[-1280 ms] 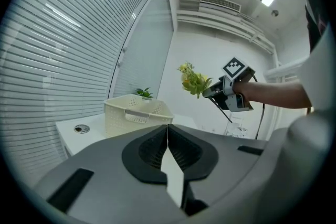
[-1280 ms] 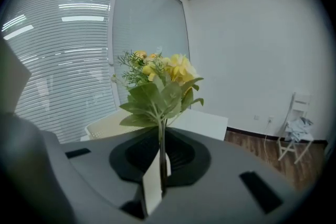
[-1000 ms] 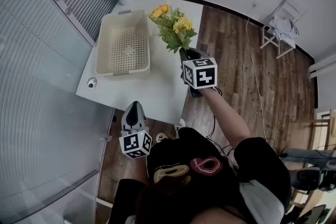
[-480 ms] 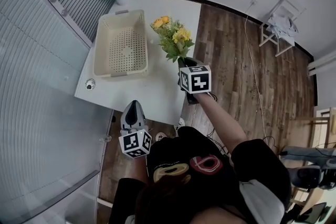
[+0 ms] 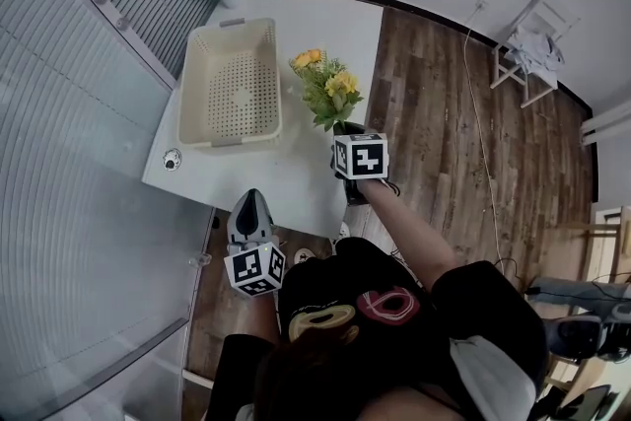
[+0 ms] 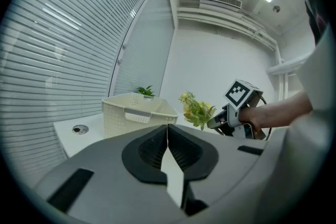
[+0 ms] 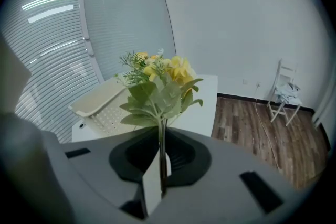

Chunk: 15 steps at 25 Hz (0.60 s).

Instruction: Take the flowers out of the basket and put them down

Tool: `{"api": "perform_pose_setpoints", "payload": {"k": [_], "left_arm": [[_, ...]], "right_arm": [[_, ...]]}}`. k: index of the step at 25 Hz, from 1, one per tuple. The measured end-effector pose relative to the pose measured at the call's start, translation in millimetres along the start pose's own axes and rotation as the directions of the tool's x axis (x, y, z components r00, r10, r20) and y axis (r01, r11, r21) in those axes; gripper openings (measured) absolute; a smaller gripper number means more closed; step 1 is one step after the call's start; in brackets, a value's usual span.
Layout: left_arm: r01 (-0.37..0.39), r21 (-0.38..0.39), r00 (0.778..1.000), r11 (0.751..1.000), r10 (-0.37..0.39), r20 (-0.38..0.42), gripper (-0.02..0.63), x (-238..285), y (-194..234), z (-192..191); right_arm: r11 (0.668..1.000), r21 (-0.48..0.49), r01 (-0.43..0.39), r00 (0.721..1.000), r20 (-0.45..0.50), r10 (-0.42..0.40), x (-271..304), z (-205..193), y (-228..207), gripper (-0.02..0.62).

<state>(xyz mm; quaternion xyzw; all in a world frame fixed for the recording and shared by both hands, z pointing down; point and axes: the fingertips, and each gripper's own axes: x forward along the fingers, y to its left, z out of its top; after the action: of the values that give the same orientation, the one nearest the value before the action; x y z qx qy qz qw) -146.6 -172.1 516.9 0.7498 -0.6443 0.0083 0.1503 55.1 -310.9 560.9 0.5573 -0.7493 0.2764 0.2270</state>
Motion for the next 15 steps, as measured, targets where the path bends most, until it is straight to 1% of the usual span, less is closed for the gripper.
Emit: {"api": "perform_pose_setpoints", "payload": {"k": [5, 10, 15], "left_arm": [[-0.031, -0.014, 0.999, 0.999, 0.032, 0.006, 0.018, 0.4, 7.2, -1.7], [-0.061, -0.024, 0.998, 0.998, 0.061, 0.001, 0.018, 2.0, 11.9, -0.8], [-0.079, -0.022, 0.997, 0.997, 0.079, -0.007, 0.018, 6.8, 12.8, -2.8]], "right_arm": [[0.999, 0.013, 0.034, 0.998, -0.061, -0.033, 14.3, -19.7, -3.4, 0.043], [0.999, 0.05, 0.012, 0.992, -0.129, -0.006, 29.0, -34.2, 1.0, 0.043], [0.997, 0.07, 0.017, 0.986, -0.169, -0.005, 44.8, -44.2, 1.2, 0.043]]}}
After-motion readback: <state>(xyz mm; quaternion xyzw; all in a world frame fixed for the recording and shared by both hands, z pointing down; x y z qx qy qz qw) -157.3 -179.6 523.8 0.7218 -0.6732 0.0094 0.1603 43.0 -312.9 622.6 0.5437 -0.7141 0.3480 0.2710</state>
